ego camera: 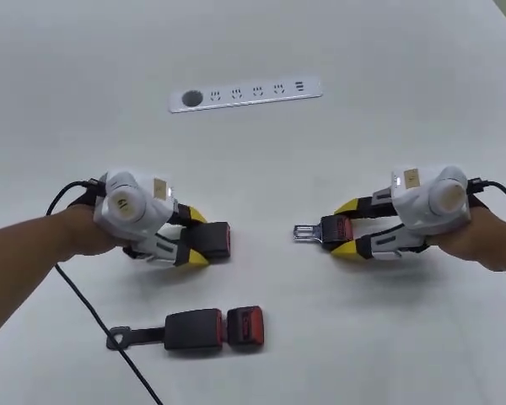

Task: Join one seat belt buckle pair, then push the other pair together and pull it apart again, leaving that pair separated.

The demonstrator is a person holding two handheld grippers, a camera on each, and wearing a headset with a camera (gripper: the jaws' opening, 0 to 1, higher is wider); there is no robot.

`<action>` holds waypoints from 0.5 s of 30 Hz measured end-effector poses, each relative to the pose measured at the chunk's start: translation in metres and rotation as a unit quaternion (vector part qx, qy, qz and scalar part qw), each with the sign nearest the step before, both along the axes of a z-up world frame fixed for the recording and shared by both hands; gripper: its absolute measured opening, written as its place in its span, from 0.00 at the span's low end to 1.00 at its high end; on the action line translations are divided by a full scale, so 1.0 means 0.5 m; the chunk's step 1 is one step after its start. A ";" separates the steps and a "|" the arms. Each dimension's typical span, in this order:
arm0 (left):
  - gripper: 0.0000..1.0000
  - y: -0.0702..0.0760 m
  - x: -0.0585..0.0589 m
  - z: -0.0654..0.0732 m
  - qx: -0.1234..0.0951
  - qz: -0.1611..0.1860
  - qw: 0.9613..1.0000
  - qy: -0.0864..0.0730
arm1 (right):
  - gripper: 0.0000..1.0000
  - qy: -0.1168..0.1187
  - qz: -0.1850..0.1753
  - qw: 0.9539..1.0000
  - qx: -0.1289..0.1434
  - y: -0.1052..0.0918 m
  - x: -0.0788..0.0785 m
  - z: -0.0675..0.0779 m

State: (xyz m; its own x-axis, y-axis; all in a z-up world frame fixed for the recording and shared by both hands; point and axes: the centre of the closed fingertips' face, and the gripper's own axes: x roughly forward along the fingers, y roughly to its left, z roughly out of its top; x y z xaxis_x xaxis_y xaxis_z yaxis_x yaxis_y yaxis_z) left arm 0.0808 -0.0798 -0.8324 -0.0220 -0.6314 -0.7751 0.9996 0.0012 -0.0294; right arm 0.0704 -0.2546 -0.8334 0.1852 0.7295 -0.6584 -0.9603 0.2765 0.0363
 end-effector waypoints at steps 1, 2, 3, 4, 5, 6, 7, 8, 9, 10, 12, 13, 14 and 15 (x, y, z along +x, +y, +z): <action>0.36 0.000 0.000 0.001 -0.001 0.004 1.000 0.002 | 0.37 -0.001 -0.002 1.000 -0.002 0.000 0.000 0.000; 0.38 -0.002 -0.002 0.002 -0.004 0.008 1.000 0.006 | 0.37 0.002 -0.006 1.000 -0.001 0.001 -0.001 0.001; 0.40 -0.003 -0.001 0.004 -0.008 0.013 1.000 0.009 | 0.39 0.006 -0.010 1.000 0.005 0.004 -0.002 0.003; 0.42 -0.003 0.000 0.006 -0.009 0.016 1.000 0.009 | 0.41 0.003 -0.015 1.000 0.006 0.005 0.001 0.005; 0.44 -0.004 0.000 0.007 -0.011 0.019 1.000 0.010 | 0.44 0.000 -0.018 1.000 0.006 0.006 0.004 0.006; 0.48 -0.006 0.003 0.013 -0.017 0.028 0.999 0.012 | 0.48 -0.003 -0.023 1.000 0.009 0.008 0.006 0.009; 0.51 -0.008 0.005 0.017 -0.021 0.032 0.999 0.013 | 0.51 0.001 -0.029 0.999 0.015 0.011 0.007 0.012; 0.54 -0.008 0.009 0.022 -0.025 0.037 0.999 0.012 | 0.53 0.003 -0.032 0.999 0.017 0.013 0.008 0.014; 0.58 -0.009 0.014 0.025 -0.027 0.045 0.999 0.012 | 0.55 -0.003 -0.034 0.999 0.012 0.013 0.011 0.015; 0.60 -0.010 0.016 0.029 -0.031 0.050 0.998 0.013 | 0.58 -0.005 -0.039 0.999 0.010 0.012 0.013 0.015; 0.68 -0.013 0.022 0.036 -0.038 0.067 0.997 0.016 | 0.66 0.000 -0.065 0.998 0.021 0.015 0.022 0.022; 0.70 -0.013 0.022 0.037 -0.039 0.069 0.997 0.016 | 0.70 -0.003 -0.066 0.998 0.022 0.016 0.025 0.024; 0.71 -0.011 0.029 0.035 -0.042 0.076 0.996 0.016 | 0.71 -0.001 -0.079 0.997 0.028 0.017 0.028 0.031; 0.71 -0.010 0.030 0.037 -0.043 0.082 0.996 0.015 | 0.71 0.005 -0.085 0.996 0.033 0.019 0.027 0.034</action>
State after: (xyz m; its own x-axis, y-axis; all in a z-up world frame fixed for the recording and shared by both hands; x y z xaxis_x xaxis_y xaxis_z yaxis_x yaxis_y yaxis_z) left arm 0.0959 -0.0847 -0.8138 0.0648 -0.6926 -0.7184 0.9847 0.1613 -0.0667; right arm 0.0841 -0.2451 -0.8163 0.3037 0.7295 -0.6128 -0.8993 0.4319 0.0684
